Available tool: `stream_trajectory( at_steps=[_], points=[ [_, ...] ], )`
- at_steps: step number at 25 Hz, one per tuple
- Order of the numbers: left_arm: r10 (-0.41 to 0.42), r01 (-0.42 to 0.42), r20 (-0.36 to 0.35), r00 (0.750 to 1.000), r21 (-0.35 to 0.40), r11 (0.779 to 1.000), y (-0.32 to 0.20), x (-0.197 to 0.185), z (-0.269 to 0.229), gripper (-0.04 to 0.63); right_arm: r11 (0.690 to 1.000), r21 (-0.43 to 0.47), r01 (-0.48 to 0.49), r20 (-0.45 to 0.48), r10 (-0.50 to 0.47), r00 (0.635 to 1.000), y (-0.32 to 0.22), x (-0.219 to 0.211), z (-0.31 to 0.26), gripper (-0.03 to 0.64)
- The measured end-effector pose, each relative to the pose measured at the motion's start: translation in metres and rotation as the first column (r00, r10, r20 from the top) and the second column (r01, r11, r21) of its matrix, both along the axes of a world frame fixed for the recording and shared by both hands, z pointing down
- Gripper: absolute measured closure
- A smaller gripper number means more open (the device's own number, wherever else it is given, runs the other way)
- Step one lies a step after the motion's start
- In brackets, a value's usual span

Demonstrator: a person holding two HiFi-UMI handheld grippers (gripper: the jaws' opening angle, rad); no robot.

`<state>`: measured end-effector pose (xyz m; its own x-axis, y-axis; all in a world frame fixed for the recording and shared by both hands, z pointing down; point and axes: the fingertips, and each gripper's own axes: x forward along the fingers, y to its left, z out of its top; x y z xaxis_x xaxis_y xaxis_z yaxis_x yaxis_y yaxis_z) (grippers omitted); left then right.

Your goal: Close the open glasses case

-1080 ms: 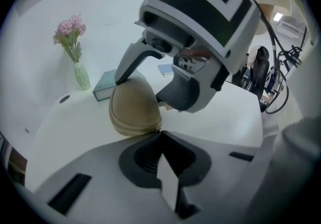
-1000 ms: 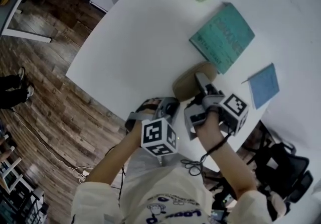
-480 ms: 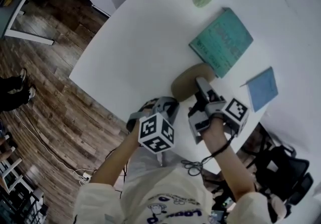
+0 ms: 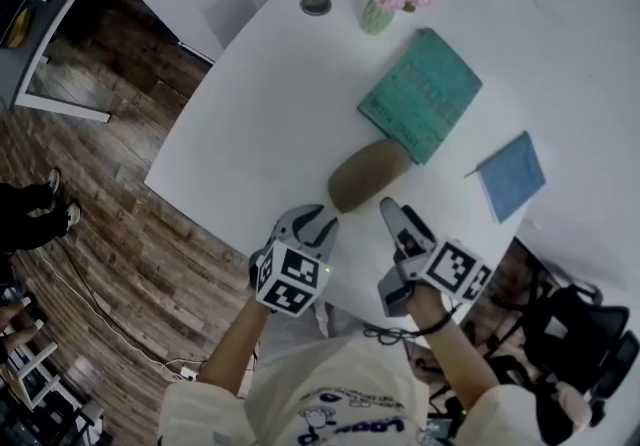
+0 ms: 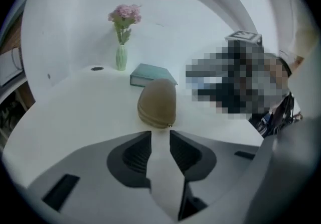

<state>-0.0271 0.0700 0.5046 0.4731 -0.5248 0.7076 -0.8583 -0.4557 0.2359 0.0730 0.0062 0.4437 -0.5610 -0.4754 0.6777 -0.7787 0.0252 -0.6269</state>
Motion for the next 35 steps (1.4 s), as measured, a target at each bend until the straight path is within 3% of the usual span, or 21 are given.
stream_trajectory(
  at_steps=[3,5,7,10,15,18,21,28,33,35],
  points=[
    [-0.142,0.142,-0.058,0.988,-0.002,0.990,0.001,-0.018,-0.024,0.500,0.984,0.164,0.067,-0.075,-0.056,0.996,0.005,0.002,-0.011,0.312],
    [-0.240,0.244,-0.109,0.965,0.024,0.969,-0.004,-0.031,-0.049,0.502,0.951,0.289,0.112,-0.130,-0.077,0.989,0.005,0.000,-0.023,0.330],
    [-0.305,0.320,-0.154,0.940,0.083,0.944,-0.014,-0.040,-0.077,0.502,0.916,0.380,0.130,-0.179,-0.065,0.982,0.002,0.001,-0.037,0.392],
    [-0.351,0.380,-0.162,0.922,0.210,0.901,-0.029,-0.051,-0.117,0.505,0.863,0.491,0.116,-0.255,0.015,0.967,-0.005,0.011,-0.060,0.497],
    [-0.399,0.413,-0.116,0.909,0.361,0.836,-0.042,-0.060,-0.167,0.550,0.729,0.657,0.194,-0.384,0.102,0.917,-0.014,0.017,-0.111,0.546],
    [-0.416,0.419,-0.102,0.903,0.420,0.805,-0.043,-0.062,-0.189,0.569,0.671,0.709,0.216,-0.408,0.141,0.902,-0.014,0.020,-0.132,0.554],
    [-0.421,0.423,-0.110,0.900,0.445,0.789,-0.040,-0.060,-0.203,0.569,0.638,0.733,0.235,-0.417,0.149,0.897,-0.008,0.020,-0.144,0.565],
    [-0.426,0.423,-0.111,0.898,0.481,0.768,-0.031,-0.053,-0.220,0.569,0.622,0.742,0.251,-0.434,0.160,0.886,0.006,0.019,-0.155,0.583],
    [-0.428,0.419,-0.104,0.898,0.499,0.758,-0.024,-0.053,-0.225,0.569,0.572,0.780,0.256,-0.419,0.173,0.891,0.012,0.013,-0.170,0.586],
    [-0.431,0.423,-0.107,0.896,0.504,0.753,-0.023,-0.054,-0.228,0.569,0.573,0.784,0.239,-0.401,0.174,0.899,0.014,0.010,-0.175,0.586]
  ],
)
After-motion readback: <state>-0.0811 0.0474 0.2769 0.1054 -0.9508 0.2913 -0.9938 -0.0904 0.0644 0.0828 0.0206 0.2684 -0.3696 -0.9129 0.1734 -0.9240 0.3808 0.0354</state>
